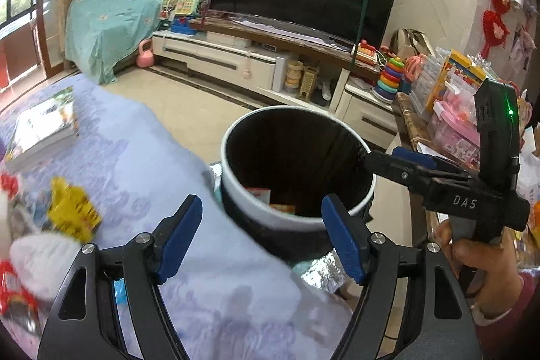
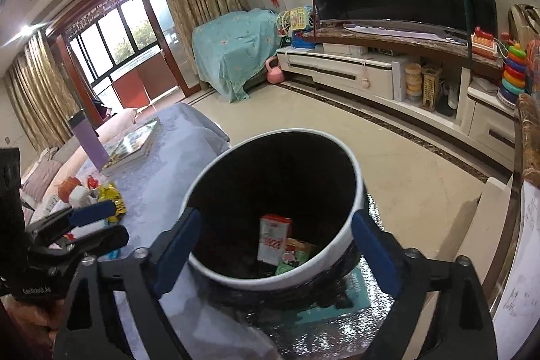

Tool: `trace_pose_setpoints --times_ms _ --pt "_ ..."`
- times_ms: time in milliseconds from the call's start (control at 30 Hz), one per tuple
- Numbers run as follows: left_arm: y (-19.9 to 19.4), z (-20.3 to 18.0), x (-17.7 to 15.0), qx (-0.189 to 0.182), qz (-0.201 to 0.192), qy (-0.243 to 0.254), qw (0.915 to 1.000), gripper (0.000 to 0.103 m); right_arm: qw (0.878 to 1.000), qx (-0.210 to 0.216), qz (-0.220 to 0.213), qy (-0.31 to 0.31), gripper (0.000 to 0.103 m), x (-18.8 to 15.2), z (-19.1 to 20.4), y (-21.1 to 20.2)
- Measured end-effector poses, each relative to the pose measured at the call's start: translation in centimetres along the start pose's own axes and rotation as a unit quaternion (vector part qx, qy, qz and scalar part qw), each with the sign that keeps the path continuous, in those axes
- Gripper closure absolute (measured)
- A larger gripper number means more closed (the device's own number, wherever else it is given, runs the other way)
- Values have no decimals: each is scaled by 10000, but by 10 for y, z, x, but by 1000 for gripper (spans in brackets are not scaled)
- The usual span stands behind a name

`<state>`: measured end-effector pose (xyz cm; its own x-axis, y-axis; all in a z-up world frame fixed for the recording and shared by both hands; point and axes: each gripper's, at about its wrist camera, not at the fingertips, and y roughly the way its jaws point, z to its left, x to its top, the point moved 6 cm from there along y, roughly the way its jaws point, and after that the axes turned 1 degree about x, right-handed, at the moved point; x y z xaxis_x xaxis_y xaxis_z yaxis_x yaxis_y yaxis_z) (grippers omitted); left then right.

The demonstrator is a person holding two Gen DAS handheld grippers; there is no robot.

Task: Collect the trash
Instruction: 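Move both open tools back over the table toward the trash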

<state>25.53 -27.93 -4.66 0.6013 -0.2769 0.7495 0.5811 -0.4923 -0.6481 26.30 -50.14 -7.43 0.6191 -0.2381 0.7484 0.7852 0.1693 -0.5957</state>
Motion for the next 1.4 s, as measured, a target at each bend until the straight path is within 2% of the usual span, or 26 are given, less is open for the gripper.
trace_pose_setpoints --times_ms 167,367,800,1167,1400 --pt "-24 20 -19 116 3 -306 9995 28 9998 195 -20 12 9 -10 21 -7" --pt "-54 47 -33 276 -173 -652 9973 28 9989 457 106 -42 8 -26 51 -4" --pt "-106 93 -69 711 -398 -869 9929 27 9961 829 198 -233 8 -50 109 -7" --pt "-146 149 -107 1206 -445 -1356 9824 27 9909 1203 434 -414 8 -71 161 6" --pt "-158 181 -129 1481 -400 -1651 9743 27 9863 1402 572 -650 8 -84 195 17"
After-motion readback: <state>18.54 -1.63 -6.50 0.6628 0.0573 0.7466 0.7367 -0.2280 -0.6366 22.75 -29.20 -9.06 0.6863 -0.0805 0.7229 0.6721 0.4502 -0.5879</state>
